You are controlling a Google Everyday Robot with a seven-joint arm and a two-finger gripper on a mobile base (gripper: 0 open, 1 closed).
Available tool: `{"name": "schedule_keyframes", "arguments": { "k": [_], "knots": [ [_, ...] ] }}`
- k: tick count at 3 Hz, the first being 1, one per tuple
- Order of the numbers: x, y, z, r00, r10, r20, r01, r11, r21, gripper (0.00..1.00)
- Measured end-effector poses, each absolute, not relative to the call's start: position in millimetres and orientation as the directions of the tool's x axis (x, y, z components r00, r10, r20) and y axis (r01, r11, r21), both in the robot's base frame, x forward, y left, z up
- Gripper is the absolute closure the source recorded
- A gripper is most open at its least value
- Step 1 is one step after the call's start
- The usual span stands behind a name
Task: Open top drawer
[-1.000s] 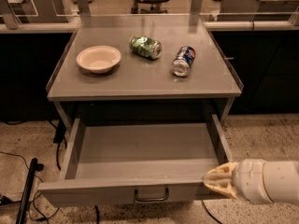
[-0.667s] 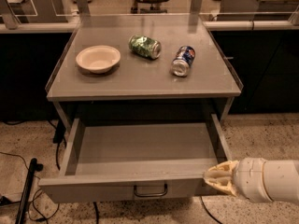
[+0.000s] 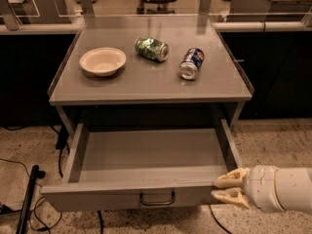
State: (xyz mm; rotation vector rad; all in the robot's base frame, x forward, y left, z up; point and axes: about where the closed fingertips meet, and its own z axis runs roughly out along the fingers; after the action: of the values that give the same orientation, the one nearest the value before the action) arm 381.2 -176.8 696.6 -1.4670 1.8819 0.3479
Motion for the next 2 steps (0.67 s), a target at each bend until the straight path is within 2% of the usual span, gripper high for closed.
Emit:
{"name": "schedule_keyframes", "arguments": {
  "k": [1,2],
  "knots": [
    [381.2,-176.8,696.6,-0.099,-0.732,-0.674,-0.925,0.318,-0.209,0.05],
    [381.2,-176.8,696.6,-0.099,-0.732,-0.674,-0.925,0.318,-0.209,0.00]
  ]
}}
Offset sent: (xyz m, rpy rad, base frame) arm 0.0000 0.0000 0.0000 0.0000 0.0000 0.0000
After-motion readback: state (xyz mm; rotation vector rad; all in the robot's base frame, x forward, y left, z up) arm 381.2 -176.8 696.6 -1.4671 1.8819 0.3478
